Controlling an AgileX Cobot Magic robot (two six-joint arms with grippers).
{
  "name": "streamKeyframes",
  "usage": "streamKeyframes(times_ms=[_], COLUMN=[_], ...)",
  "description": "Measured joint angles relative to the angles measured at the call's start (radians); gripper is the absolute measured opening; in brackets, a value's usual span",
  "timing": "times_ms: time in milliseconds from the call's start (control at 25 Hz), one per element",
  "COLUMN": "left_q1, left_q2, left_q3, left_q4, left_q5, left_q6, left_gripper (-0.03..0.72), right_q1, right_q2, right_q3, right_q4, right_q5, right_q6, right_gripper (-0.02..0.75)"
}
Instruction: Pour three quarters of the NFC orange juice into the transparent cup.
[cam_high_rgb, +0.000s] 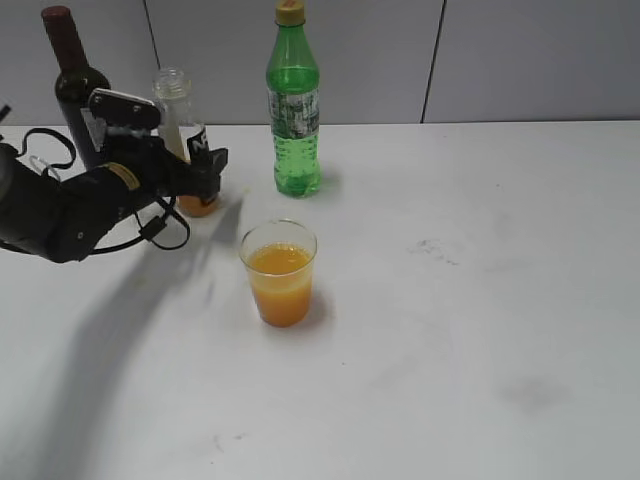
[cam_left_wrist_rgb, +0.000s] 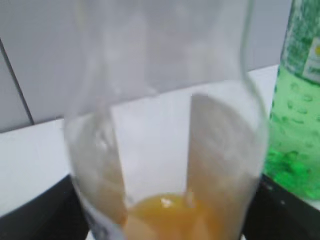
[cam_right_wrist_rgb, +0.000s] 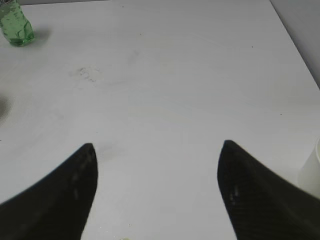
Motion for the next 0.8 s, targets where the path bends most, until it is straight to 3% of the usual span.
streamKeyframes(times_ms=[600, 800], left_q1=[0.000, 0.000], left_q2=[-0.315, -0.483], left_q3=[0.001, 0.001], left_q4=[-0.015, -0.015], left_q5=[0.010, 0.129], left_q6=[0.000, 0.032], left_gripper=[0.637, 0.613], right_q1=[0.000, 0.000], right_q2=[0.000, 0.000], right_q3=[0.000, 0.000], right_q4=[0.000, 0.000], right_q5=[0.000, 0.000], right_q6=[0.000, 0.000], right_gripper=[0.572, 0.572])
